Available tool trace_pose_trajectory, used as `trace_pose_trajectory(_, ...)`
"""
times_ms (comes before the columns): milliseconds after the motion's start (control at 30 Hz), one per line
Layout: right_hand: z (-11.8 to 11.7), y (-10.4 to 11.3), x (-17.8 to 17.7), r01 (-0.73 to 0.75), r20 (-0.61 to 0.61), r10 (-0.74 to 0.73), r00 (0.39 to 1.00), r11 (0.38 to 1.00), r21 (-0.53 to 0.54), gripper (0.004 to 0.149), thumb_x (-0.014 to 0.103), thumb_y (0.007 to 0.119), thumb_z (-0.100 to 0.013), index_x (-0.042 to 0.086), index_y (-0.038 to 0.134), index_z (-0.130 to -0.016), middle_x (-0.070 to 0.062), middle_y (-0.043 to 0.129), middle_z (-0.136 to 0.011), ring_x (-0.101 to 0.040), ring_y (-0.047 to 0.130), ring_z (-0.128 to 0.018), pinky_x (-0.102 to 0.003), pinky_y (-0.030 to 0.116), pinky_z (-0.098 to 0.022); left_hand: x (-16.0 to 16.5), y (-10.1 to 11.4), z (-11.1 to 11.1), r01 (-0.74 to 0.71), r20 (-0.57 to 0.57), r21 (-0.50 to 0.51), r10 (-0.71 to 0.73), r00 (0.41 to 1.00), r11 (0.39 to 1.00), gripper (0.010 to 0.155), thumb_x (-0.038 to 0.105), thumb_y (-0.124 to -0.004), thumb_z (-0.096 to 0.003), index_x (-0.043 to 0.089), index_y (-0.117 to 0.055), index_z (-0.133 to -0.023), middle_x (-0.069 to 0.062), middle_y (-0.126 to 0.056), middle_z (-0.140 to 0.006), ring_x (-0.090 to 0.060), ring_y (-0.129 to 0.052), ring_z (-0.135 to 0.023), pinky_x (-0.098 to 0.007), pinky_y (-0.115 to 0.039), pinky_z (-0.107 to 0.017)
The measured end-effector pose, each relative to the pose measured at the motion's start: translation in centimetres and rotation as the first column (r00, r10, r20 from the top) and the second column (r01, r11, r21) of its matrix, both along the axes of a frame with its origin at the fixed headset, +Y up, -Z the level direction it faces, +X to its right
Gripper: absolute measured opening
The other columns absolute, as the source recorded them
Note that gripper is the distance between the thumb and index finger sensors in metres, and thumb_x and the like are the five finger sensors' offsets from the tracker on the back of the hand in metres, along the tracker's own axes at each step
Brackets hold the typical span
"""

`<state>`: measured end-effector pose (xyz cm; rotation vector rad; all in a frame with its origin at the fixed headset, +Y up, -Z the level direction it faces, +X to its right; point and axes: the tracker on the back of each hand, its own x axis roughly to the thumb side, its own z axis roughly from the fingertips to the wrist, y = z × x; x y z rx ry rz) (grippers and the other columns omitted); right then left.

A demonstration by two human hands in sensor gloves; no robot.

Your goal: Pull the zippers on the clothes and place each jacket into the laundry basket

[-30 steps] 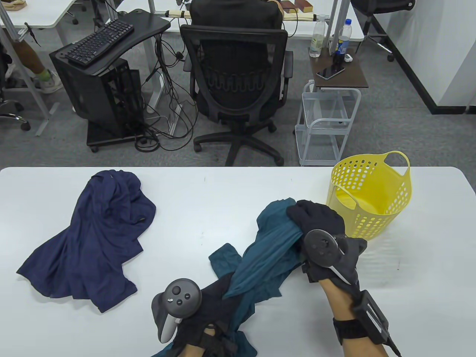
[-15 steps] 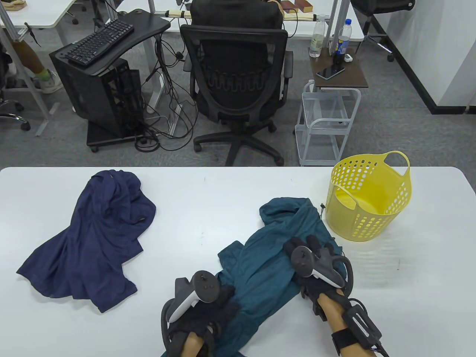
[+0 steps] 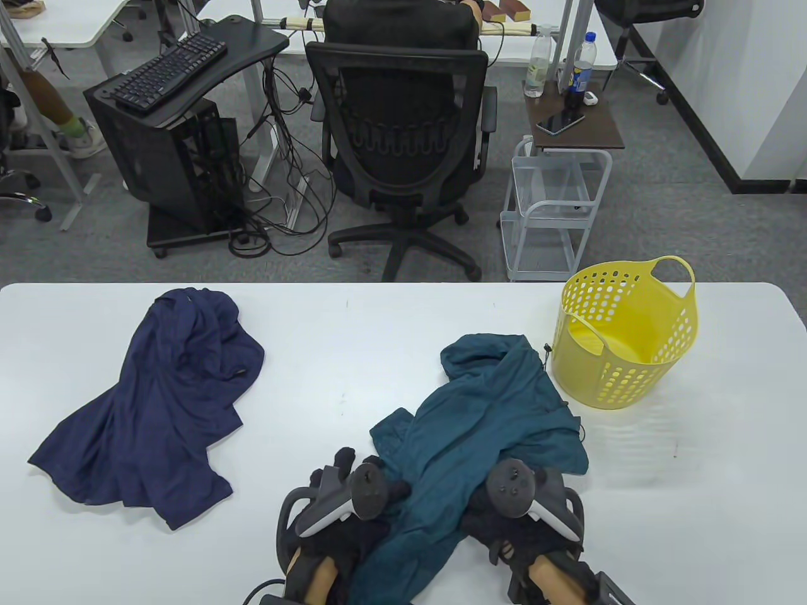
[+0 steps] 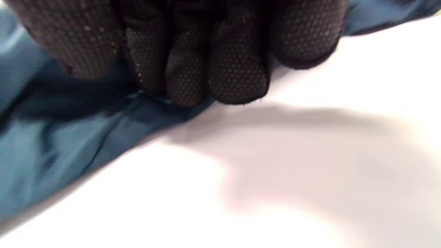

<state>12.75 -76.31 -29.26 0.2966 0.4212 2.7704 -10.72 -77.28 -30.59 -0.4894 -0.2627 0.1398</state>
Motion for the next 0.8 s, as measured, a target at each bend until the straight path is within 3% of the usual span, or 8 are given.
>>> trace_pose_trajectory(100,0.5,-0.4,-1.4,-0.037,-0.084,0.037,0.996,0.999,0.002,0.075,0.059,0.086,-0.043,0.029,0.063,-0.107,0.001,0.071,-0.105,-0.038,0.064,-0.095,-0.056,0.059,-0.068,1.0,-0.6,-0.1,0.016,-0.002,-0.037,-0.017,1.0,0.999,0.073,0.065,-0.074,-0.032,0.067,-0.041,-0.097,0.017,-0.011,-0.121,-0.027,0.004,-0.108,-0.066,-0.012,-0.076)
trace_pose_trajectory(167,0.7,-0.5,-2.2,-0.032,-0.139,0.027,0.99,0.999,-0.032,0.09,0.063,0.087,-0.04,0.026,0.047,-0.112,0.0,0.055,-0.114,-0.042,0.046,-0.102,-0.061,0.048,-0.072,2.1,-0.7,0.3,-0.007,0.009,-0.031,0.007,1.0,0.999,0.075,0.068,-0.07,-0.0305,0.066,-0.039,-0.098,0.016,-0.01,-0.121,-0.027,0.004,-0.108,-0.067,-0.012,-0.075)
trace_pose_trajectory(233,0.7,-0.5,-2.6,-0.024,-0.144,0.019,0.989,0.999,-0.033,0.095,0.059,0.091,-0.04,0.021,0.043,-0.112,-0.003,0.047,-0.117,-0.043,0.036,-0.105,-0.063,0.044,-0.073,3.0,-0.5,0.8,0.027,0.006,0.002,-0.027,1.0,1.0,0.077,0.069,-0.066,-0.0311,0.06,-0.037,-0.101,0.016,-0.009,-0.121,-0.028,0.004,-0.108,-0.067,-0.013,-0.075)
trace_pose_trajectory(367,0.4,-0.7,-2.4,0.012,-0.07,-0.006,0.998,0.996,0.09,0.082,0.048,0.098,-0.037,0.019,0.063,-0.105,-0.002,0.074,-0.105,-0.037,0.069,-0.097,-0.06,0.059,-0.07,4.0,-0.4,1.0,0.029,-0.01,0.043,-0.029,1.0,0.999,0.073,0.069,-0.058,-0.0341,0.055,-0.043,-0.104,0.015,-0.01,-0.121,-0.029,0.004,-0.108,-0.066,-0.016,-0.075)
trace_pose_trajectory(433,0.6,-0.9,-2.5,-0.004,-0.037,0.011,0.999,0.984,0.18,0.056,0.041,0.099,-0.038,0.027,0.082,-0.09,0.007,0.094,-0.085,-0.028,0.085,-0.085,-0.057,0.064,-0.068,4.6,-0.6,1.0,0.057,-0.035,0.053,-0.055,0.998,0.997,0.068,0.067,-0.056,-0.0366,0.057,-0.047,-0.103,0.016,-0.012,-0.122,-0.028,0.004,-0.108,-0.066,-0.015,-0.076)
trace_pose_trajectory(467,0.7,-0.8,-2.6,-0.031,-0.042,0.041,0.998,0.979,0.202,0.051,0.039,0.099,-0.038,0.029,0.085,-0.086,0.008,0.097,-0.08,-0.026,0.088,-0.081,-0.056,0.065,-0.067,4.8,-0.7,1.0,0.086,-0.036,0.052,-0.084,0.996,0.995,0.067,0.067,-0.055,-0.0372,0.058,-0.047,-0.103,0.017,-0.011,-0.121,-0.028,0.005,-0.108,-0.065,-0.015,-0.076)
trace_pose_trajectory(533,0.7,-0.5,-2.4,-0.104,-0.056,0.119,0.991,0.972,0.21,0.047,0.039,0.098,-0.04,0.032,0.087,-0.084,0.01,0.098,-0.078,-0.024,0.09,-0.078,-0.056,0.064,-0.068,4.9,-0.7,1.1,0.147,-0.062,0.061,-0.144,0.988,0.987,0.066,0.068,-0.054,-0.0375,0.059,-0.047,-0.102,0.017,-0.011,-0.121,-0.028,0.006,-0.107,-0.065,-0.015,-0.076)
trace_pose_trajectory(800,0.2,0.8,2.2,-0.187,0.012,0.187,0.982,0.974,0.129,0.043,0.034,0.096,-0.042,0.035,0.088,-0.084,0.009,0.095,-0.081,-0.026,0.088,-0.08,-0.059,0.059,-0.07,2.0,-0.5,0.4,0.225,-0.248,0.023,-0.212,0.945,0.974,0.064,0.069,-0.055,-0.039,0.059,-0.045,-0.102,0.013,-0.014,-0.121,-0.031,0.0,-0.107,-0.064,-0.022,-0.075)
